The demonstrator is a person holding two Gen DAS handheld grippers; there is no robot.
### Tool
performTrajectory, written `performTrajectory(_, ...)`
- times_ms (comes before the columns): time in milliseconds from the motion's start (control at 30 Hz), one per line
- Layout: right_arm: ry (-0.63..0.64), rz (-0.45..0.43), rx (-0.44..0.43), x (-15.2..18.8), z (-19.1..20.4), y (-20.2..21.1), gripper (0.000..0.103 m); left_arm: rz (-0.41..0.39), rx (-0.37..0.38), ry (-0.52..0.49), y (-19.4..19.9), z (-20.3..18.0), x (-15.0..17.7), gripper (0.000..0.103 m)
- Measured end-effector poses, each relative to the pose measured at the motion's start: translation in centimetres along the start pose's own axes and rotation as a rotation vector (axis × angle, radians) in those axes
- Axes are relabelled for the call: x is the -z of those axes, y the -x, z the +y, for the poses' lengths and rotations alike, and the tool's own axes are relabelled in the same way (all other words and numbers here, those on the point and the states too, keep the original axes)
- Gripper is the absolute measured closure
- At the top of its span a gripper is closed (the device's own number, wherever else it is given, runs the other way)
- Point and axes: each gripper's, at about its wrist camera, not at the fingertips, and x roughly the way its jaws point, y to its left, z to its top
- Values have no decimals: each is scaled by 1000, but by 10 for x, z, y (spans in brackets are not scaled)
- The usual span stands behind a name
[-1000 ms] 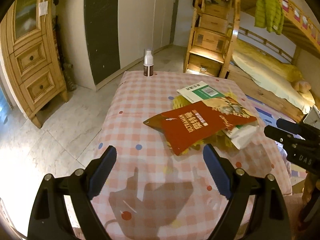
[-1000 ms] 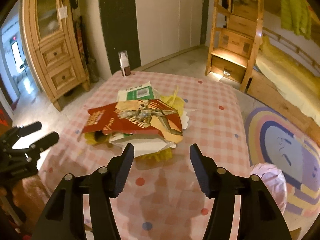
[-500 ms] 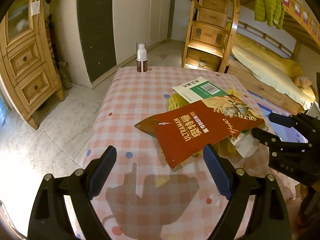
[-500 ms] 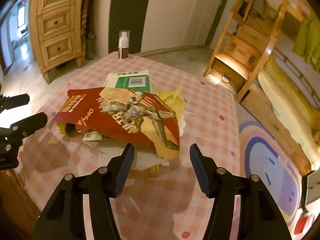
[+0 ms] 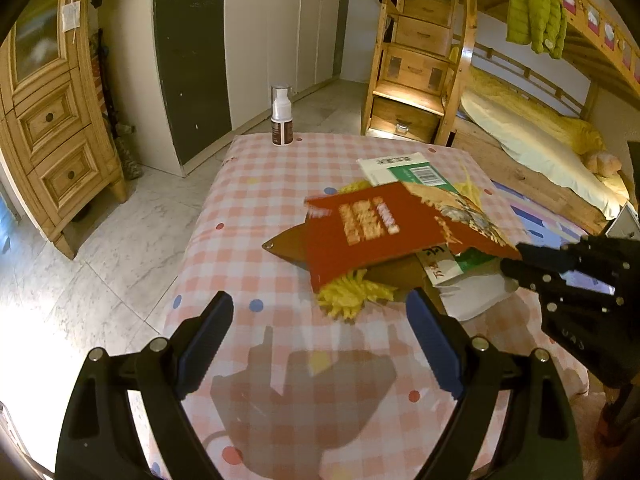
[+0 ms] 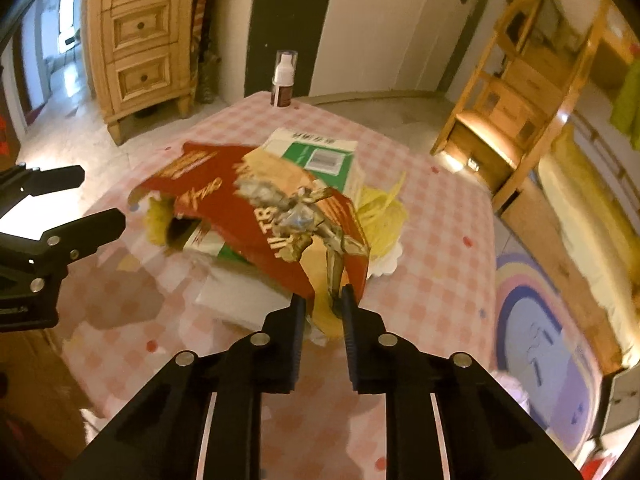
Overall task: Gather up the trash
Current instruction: 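Grasp the red snack packet with the right tool and lift it, then grasp the green medicine box with the left tool while the right tool holds the red packet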
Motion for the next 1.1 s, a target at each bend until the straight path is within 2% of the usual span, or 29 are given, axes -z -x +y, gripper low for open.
performTrajectory(233, -158, -33, -89, 19, 0, 22, 86, 8, 12, -30, 10, -7, 21, 17)
performTrajectory(467, -342, -94, -173, 24, -23, 41, 92, -14, 42, -75, 25, -21, 30, 17)
performTrajectory(600, -450, -125, -162, 35, -41, 50, 102, -22, 60, -96, 30, -29, 33, 17)
performTrajectory(733, -561, -142, -167, 53, -60, 58, 102, -16, 72, -114, 28, -38, 34, 17)
performTrajectory(867, -604, -124, -138, 71, -74, 59, 102, -11, 87, -133, 25, -49, 36, 18)
performTrajectory(1100, -644, -84, -135, 93, -85, 48, 102, 11, 103, -131, 11, -61, 31, 45)
